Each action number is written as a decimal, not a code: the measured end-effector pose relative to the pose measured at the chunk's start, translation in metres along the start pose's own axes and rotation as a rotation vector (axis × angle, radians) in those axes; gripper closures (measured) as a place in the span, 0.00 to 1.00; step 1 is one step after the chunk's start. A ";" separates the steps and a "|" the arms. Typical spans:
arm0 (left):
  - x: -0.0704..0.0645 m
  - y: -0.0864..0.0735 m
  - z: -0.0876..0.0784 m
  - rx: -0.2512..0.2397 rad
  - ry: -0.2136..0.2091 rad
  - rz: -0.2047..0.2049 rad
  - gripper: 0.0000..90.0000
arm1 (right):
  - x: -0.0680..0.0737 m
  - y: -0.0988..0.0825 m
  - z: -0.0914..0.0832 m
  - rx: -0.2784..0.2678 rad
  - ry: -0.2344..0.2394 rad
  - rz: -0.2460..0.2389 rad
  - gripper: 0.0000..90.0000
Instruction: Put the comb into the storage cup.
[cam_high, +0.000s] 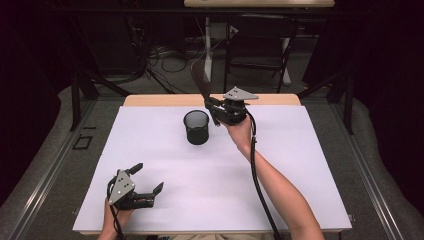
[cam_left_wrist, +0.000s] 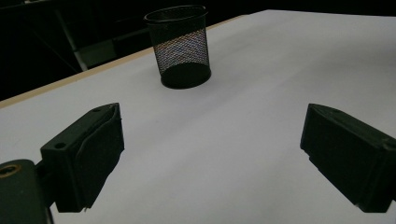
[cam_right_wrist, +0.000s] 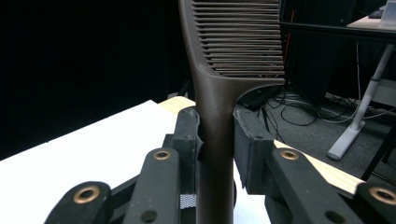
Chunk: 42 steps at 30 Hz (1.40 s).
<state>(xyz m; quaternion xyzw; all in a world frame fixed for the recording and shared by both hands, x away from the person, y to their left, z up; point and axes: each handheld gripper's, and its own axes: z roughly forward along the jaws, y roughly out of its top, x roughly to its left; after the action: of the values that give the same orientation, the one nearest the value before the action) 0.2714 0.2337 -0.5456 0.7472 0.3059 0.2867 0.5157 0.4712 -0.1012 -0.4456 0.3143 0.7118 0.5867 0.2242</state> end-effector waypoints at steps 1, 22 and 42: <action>0.000 0.000 0.000 0.000 0.000 0.002 0.07 | 0.000 0.000 0.000 -0.003 0.000 -0.001 0.80; 0.000 0.000 0.000 -0.002 -0.003 0.002 0.07 | 0.005 0.005 0.007 -0.051 0.010 -0.015 0.80; 0.000 0.000 0.000 -0.001 -0.002 0.000 0.07 | 0.011 0.010 0.020 -0.070 0.019 -0.021 0.80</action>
<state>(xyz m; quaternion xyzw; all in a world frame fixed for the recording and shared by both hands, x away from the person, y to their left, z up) 0.2714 0.2338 -0.5458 0.7471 0.3054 0.2860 0.5164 0.4788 -0.0779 -0.4395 0.2930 0.6961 0.6121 0.2344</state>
